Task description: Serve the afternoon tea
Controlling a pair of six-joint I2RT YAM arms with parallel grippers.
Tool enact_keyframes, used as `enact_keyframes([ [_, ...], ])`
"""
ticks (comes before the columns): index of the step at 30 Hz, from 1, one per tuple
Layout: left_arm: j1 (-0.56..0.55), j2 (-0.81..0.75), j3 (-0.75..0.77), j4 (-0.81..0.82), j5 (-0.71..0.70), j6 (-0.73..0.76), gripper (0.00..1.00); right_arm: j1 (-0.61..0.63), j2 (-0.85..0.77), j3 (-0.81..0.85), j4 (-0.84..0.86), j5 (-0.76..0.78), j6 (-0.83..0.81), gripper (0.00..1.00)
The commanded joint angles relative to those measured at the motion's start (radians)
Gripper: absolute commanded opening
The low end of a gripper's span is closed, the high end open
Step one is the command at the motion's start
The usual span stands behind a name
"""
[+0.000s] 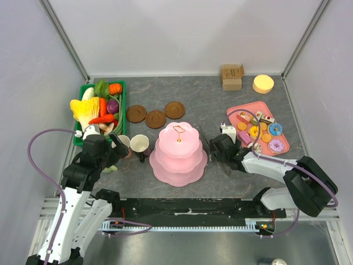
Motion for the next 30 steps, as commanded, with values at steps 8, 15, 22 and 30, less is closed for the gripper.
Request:
enact_keyframes([
  [8, -0.002, 0.009, 0.005, -0.001, -0.041, -0.023, 0.98, -0.002, 0.093, -0.003, 0.016, 0.026, 0.0, 0.98],
  [15, -0.002, 0.004, 0.005, -0.002, -0.039, -0.023, 0.98, -0.004, 0.085, -0.006, 0.019, 0.047, 0.01, 0.97],
  [22, -0.003, -0.003, 0.002, -0.002, -0.039, -0.028, 0.98, -0.002, 0.061, 0.008, -0.015, 0.115, 0.043, 0.78],
  [30, -0.002, -0.022, 0.002, -0.001, -0.035, -0.028, 0.98, -0.002, -0.06, 0.027, -0.033, 0.133, 0.051, 0.55],
])
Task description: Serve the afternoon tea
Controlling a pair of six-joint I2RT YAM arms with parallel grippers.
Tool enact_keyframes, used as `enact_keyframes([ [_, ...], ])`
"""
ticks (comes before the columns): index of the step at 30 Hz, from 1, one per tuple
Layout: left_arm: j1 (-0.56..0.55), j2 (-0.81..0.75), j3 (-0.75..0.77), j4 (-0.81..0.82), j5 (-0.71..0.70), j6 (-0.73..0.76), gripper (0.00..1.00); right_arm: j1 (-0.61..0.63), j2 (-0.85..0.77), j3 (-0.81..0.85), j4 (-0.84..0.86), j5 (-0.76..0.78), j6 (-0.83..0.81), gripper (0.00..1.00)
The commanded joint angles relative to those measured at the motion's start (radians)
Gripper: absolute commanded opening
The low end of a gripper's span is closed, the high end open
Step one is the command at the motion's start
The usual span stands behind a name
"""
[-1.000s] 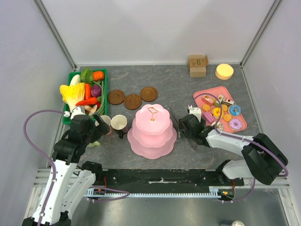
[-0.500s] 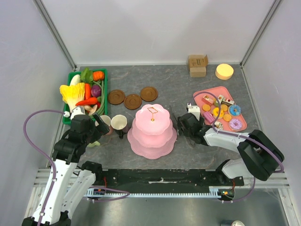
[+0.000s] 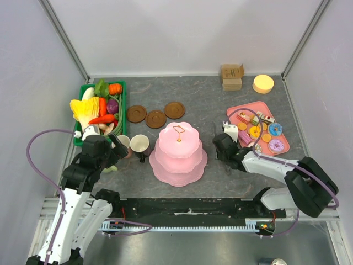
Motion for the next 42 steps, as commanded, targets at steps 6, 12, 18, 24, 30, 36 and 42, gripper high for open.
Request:
enact_keyframes([
  [6, -0.002, -0.029, -0.003, 0.023, -0.005, -0.022, 0.98, -0.002, -0.182, 0.079, -0.11, 0.071, -0.001, 0.55],
  [12, -0.002, -0.039, -0.004, 0.024, -0.001, -0.019, 0.98, -0.002, -0.302, 0.193, -0.236, 0.073, -0.018, 0.55],
  [18, -0.002, -0.052, -0.007, 0.032, 0.012, -0.013, 0.98, -0.002, -0.389, 0.321, -0.372, 0.083, 0.003, 0.57],
  [24, -0.002, -0.049, -0.01, 0.041, 0.026, -0.004, 0.98, -0.008, -0.397, 0.462, -0.588, 0.148, -0.038, 0.59],
  [30, -0.003, -0.04, -0.009, 0.042, 0.033, -0.001, 0.98, -0.093, -0.32, 0.595, -0.705, 0.151, -0.295, 0.62],
  [36, -0.002, -0.037, -0.01, 0.044, 0.032, -0.001, 0.98, -0.192, -0.23, 0.738, -0.659, 0.055, -0.544, 0.61],
  [42, -0.002, -0.025, -0.009, 0.046, 0.035, 0.004, 0.98, -0.251, -0.109, 0.766, -0.552, -0.137, -0.851, 0.56],
])
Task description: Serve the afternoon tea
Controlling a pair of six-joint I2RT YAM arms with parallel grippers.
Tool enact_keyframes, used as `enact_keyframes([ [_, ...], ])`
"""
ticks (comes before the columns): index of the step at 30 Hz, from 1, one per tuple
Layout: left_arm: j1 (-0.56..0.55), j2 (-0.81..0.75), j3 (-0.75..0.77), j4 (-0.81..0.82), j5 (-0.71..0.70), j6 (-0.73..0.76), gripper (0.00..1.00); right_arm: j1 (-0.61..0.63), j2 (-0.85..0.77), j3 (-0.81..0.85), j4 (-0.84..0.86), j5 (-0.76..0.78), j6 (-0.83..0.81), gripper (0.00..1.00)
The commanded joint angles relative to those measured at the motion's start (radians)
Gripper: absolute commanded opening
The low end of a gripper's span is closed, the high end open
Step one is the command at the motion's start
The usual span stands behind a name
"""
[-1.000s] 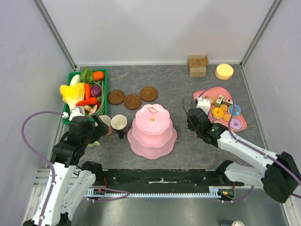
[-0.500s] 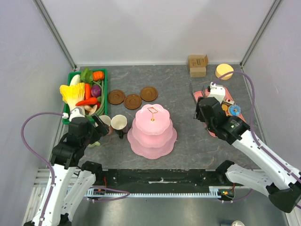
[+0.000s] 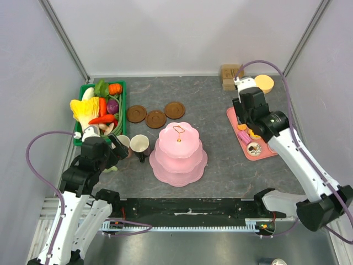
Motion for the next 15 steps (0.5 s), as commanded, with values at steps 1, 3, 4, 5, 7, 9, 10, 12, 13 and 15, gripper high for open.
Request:
enact_keyframes([
  [1, -0.002, 0.016, -0.001, 0.034, 0.008, 0.005, 0.99, -0.023, 0.085, 0.066, 0.054, -0.146, -0.334, 0.56],
  [3, -0.002, 0.022, -0.001, 0.034, 0.011, 0.005, 0.98, -0.044, 0.11, 0.106, 0.016, -0.18, -0.422, 0.57],
  [4, -0.002, 0.022, -0.002, 0.034, 0.015, 0.006, 0.99, -0.066, 0.122, 0.13, -0.002, -0.191, -0.459, 0.58],
  [5, -0.002, 0.025, -0.001, 0.037, 0.018, 0.011, 0.98, -0.083, 0.133, 0.149, -0.015, -0.201, -0.486, 0.58],
  [7, -0.002, 0.027, -0.002, 0.043, 0.029, 0.019, 0.98, -0.129, 0.154, 0.18, -0.053, -0.25, -0.554, 0.58],
  [9, -0.002, 0.028, -0.001, 0.043, 0.031, 0.019, 0.98, -0.172, 0.176, 0.2, -0.082, -0.284, -0.611, 0.58],
  [10, -0.002, 0.03, -0.002, 0.045, 0.031, 0.02, 0.98, -0.193, 0.193, 0.21, -0.105, -0.301, -0.632, 0.58],
  [12, -0.002, 0.034, -0.004, 0.045, 0.032, 0.02, 0.98, -0.224, 0.222, 0.227, -0.136, -0.323, -0.666, 0.58],
  [13, -0.002, 0.038, -0.002, 0.045, 0.032, 0.02, 0.98, -0.235, 0.239, 0.236, -0.145, -0.341, -0.674, 0.58],
  [15, -0.005, 0.041, -0.002, 0.043, 0.032, 0.019, 0.98, -0.261, 0.268, 0.25, -0.165, -0.376, -0.694, 0.58],
])
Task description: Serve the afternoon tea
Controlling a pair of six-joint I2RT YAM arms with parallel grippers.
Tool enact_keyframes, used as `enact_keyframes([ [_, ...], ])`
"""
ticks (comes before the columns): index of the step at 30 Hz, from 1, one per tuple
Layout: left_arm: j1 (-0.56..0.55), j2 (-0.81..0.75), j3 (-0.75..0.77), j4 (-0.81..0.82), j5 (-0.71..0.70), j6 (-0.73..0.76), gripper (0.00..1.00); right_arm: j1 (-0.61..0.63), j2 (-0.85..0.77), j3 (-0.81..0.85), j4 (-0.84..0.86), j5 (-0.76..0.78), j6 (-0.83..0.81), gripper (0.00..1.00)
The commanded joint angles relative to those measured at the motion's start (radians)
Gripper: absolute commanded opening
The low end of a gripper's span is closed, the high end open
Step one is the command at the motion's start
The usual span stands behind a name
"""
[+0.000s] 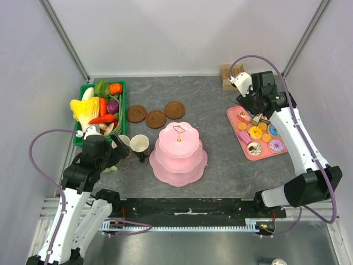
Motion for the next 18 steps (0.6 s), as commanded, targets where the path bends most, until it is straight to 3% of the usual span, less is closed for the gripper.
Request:
enact_keyframes([
  [1, -0.002, 0.012, -0.002, 0.038, 0.007, 0.019, 0.98, -0.046, 0.069, 0.057, -0.077, -0.101, -0.127, 0.59],
  [9, -0.002, 0.024, -0.002, 0.039, 0.011, 0.021, 0.98, -0.096, 0.18, 0.108, -0.07, -0.006, -0.096, 0.58],
  [18, -0.002, 0.027, -0.002, 0.041, 0.016, 0.026, 0.98, -0.114, 0.256, 0.088, -0.045, -0.007, -0.101, 0.59],
])
